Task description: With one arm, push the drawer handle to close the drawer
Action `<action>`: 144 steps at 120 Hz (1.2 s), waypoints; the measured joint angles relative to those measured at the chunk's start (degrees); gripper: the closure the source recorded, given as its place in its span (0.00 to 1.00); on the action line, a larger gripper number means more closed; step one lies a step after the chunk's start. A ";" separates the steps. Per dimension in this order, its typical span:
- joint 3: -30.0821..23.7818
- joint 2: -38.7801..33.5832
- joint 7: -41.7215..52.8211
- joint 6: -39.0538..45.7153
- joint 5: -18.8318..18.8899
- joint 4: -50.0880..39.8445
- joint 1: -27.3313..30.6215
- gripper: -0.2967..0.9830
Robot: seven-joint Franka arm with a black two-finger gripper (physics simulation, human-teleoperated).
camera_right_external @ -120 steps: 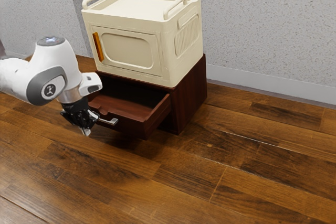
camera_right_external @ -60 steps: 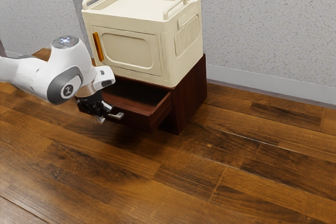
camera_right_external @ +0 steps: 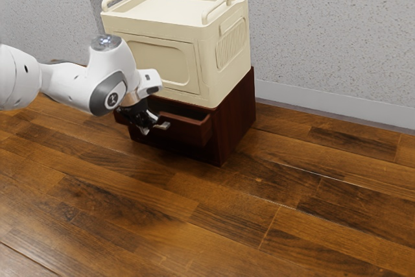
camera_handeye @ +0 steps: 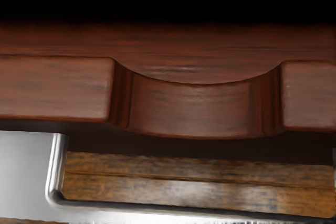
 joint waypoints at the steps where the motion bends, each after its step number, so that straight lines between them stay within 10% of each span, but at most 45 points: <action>1: 0.00 0.22 0.10 0.01 -0.17 0.25 0.01 0.85; 102: -0.26 9.40 11.33 0.85 -8.00 11.55 1.40 0.85; 126: -0.70 -7.43 13.07 -2.53 -13.35 -0.29 -1.15 0.85; 144: -3.29 -22.04 8.63 -19.16 -8.15 -1.45 -0.87 0.85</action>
